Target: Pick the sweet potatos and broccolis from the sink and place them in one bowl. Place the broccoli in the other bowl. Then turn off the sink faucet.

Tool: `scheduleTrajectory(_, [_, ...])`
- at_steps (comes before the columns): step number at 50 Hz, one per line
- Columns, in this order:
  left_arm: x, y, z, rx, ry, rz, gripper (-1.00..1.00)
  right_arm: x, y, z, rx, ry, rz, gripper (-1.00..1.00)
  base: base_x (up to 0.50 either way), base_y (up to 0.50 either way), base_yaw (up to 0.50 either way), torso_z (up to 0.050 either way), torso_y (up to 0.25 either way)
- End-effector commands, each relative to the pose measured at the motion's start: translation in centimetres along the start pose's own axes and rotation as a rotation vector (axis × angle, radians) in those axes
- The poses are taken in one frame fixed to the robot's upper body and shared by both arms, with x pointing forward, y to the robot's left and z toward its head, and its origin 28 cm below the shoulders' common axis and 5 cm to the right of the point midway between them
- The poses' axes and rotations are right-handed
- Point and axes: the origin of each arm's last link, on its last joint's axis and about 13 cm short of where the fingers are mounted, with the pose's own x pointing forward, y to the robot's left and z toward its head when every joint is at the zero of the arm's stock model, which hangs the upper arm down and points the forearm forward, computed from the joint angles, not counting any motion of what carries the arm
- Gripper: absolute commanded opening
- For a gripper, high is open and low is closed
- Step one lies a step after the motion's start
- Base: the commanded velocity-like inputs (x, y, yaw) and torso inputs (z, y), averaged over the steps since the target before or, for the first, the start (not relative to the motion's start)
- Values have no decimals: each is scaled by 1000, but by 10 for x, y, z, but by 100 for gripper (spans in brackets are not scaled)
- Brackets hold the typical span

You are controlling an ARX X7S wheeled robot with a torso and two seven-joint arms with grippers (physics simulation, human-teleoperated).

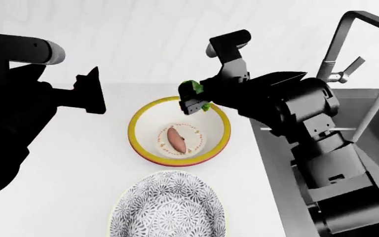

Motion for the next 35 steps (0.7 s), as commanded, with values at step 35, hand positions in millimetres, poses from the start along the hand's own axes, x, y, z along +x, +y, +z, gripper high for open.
scheduleTrajectory(35, [-5,10,-25,2,-1,0,100,40,13,-26,-22,131,86,-100,0,0,0,0,0])
